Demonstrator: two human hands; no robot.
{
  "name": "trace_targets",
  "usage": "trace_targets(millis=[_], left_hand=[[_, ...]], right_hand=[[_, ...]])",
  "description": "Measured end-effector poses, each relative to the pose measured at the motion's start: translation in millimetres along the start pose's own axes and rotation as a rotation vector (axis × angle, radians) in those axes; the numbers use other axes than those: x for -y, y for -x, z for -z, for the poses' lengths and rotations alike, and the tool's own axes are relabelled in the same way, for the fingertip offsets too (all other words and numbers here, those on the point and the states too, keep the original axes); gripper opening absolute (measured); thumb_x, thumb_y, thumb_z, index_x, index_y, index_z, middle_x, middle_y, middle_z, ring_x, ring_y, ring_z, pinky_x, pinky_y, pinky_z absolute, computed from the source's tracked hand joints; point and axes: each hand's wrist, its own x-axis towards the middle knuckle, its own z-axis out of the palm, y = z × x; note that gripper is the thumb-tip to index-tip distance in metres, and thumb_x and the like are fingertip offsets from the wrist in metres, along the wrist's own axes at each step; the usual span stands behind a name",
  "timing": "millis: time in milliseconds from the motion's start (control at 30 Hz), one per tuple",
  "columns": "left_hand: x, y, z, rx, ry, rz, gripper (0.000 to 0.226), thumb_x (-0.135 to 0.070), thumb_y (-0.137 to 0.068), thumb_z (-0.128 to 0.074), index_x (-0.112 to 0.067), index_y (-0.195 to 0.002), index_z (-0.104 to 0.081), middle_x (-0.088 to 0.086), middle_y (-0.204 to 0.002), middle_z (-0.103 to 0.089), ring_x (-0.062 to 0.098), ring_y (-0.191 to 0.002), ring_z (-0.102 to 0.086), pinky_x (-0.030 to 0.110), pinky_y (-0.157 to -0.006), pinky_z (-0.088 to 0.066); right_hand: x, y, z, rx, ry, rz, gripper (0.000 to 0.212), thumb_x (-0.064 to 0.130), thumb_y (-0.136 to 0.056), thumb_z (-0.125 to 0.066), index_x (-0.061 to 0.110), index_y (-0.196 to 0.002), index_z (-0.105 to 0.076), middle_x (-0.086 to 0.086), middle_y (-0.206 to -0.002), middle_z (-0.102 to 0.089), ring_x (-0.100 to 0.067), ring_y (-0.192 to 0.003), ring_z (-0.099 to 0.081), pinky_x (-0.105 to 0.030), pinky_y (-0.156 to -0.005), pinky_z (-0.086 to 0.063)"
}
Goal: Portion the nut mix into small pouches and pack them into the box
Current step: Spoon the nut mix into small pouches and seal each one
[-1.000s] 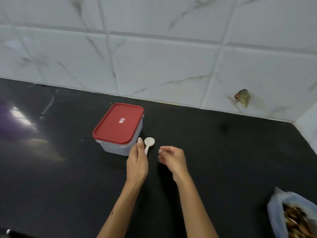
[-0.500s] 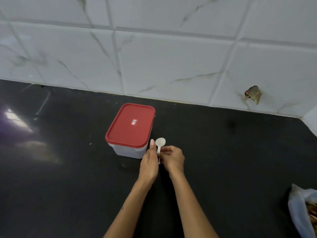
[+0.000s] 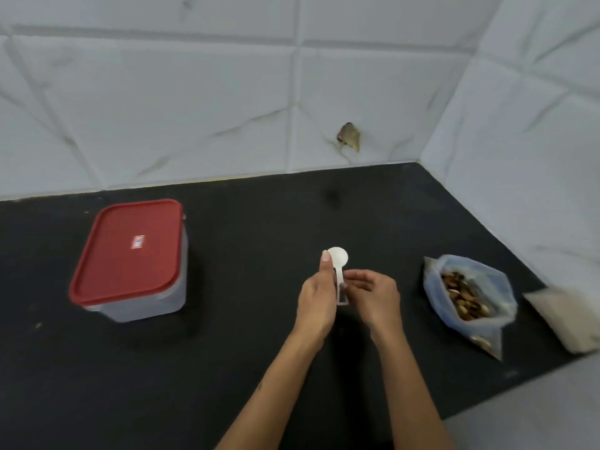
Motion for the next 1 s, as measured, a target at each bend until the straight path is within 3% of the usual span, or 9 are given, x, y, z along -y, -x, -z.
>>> trace_targets(millis=[67, 167, 333, 533, 600, 700, 767, 867, 1000], left_hand=[[7.7, -2.1, -23.2, 0.058, -0.023, 0.040, 0.063, -0.064, -0.095, -0.025, -0.021, -0.098, -0.071, 0.001, -0.099, -0.073, 0.014, -0.097, -0.068, 0.039, -0.097, -0.051], [18.3, -4.5, -52.0, 0.101, -0.052, 0.097, 0.057, -0.067, -0.093, -0.028, -0.027, -0.084, -0.067, 0.004, -0.100, -0.073, 0.018, -0.098, -0.067, 0.041, -0.097, -0.051], [28.3, -5.0, -86.0, 0.090, -0.124, 0.159, 0.059, -0.068, -0.092, -0.030, -0.021, -0.092, -0.065, 0.006, -0.107, -0.069, 0.020, -0.103, -0.063, 0.042, -0.099, -0.049], [33.6, -2.3, -101.9, 0.031, -0.164, 0.171, 0.055, -0.066, -0.093, -0.031, -0.020, -0.079, -0.059, 0.009, -0.103, -0.068, 0.021, -0.100, -0.064, 0.042, -0.098, -0.050], [33.0, -0.2, -101.5, 0.024, -0.190, 0.162, 0.063, -0.068, -0.092, -0.029, -0.016, -0.081, -0.062, 0.008, -0.093, -0.069, 0.021, -0.090, -0.066, 0.041, -0.093, -0.052], [26.8, 4.6, -97.0, 0.021, -0.209, 0.134, 0.074, -0.071, -0.090, -0.027, -0.008, -0.066, -0.058, 0.001, -0.065, -0.058, 0.013, -0.063, -0.056, 0.034, -0.068, -0.050], [17.5, 8.7, -94.1, -0.009, -0.252, 0.092, 0.074, -0.070, -0.091, -0.027, -0.004, -0.065, -0.049, -0.004, -0.058, -0.048, 0.010, -0.056, -0.046, 0.028, -0.060, -0.040], [-3.4, 20.6, -94.1, -0.077, -0.373, -0.086, 0.061, -0.063, -0.095, -0.029, -0.016, -0.056, -0.030, -0.005, -0.054, -0.036, 0.010, -0.053, -0.037, 0.027, -0.058, -0.033], [-29.3, 32.8, -116.7, -0.120, -0.281, -0.321, 0.057, -0.055, -0.096, -0.035, -0.009, -0.064, -0.043, -0.004, -0.061, -0.046, 0.010, -0.060, -0.046, 0.026, -0.063, -0.040]], right_hand=[[-11.6, -0.9, 23.0, -0.040, 0.019, -0.032, 0.024, 0.004, -0.081, -0.067, 0.028, -0.080, -0.066, 0.005, -0.082, -0.071, -0.007, -0.079, -0.068, -0.027, -0.076, -0.055], [-28.8, -4.5, 48.8, -0.066, 0.078, -0.075, 0.021, 0.004, -0.083, -0.065, 0.024, -0.087, -0.067, 0.005, -0.084, -0.070, -0.008, -0.082, -0.066, -0.029, -0.079, -0.055], [-50.5, -6.0, 74.6, -0.085, 0.179, -0.067, 0.020, 0.003, -0.083, -0.062, 0.021, -0.091, -0.067, 0.005, -0.085, -0.069, -0.008, -0.082, -0.066, -0.031, -0.079, -0.056], [-61.7, -6.9, 84.2, -0.067, 0.251, -0.015, 0.021, 0.004, -0.085, -0.059, 0.020, -0.096, -0.067, 0.007, -0.089, -0.068, -0.007, -0.084, -0.064, -0.024, -0.074, -0.053], [-62.2, -5.7, 86.4, -0.051, 0.279, 0.007, 0.021, 0.006, -0.087, -0.059, 0.018, -0.102, -0.067, 0.007, -0.092, -0.067, -0.004, -0.084, -0.061, -0.016, -0.069, -0.047], [-58.3, -1.9, 88.4, -0.039, 0.342, 0.032, 0.020, 0.008, -0.089, -0.058, 0.016, -0.106, -0.066, 0.003, -0.100, -0.069, -0.005, -0.086, -0.060, -0.017, -0.071, -0.045], [-51.9, 1.6, 91.5, -0.027, 0.407, 0.045, 0.021, 0.009, -0.091, -0.055, 0.016, -0.108, -0.065, 0.002, -0.103, -0.068, -0.007, -0.090, -0.060, -0.018, -0.074, -0.045], [-33.0, 8.9, 105.3, -0.017, 0.462, 0.111, 0.022, 0.012, -0.091, -0.055, 0.018, -0.111, -0.064, 0.003, -0.104, -0.068, -0.005, -0.091, -0.059, -0.014, -0.073, -0.043], [1.4, 16.7, 146.8, -0.070, 0.347, 0.206, 0.017, 0.020, -0.090, -0.060, 0.023, -0.105, -0.066, 0.009, -0.096, -0.066, -0.002, -0.084, -0.060, -0.020, -0.080, -0.048]])
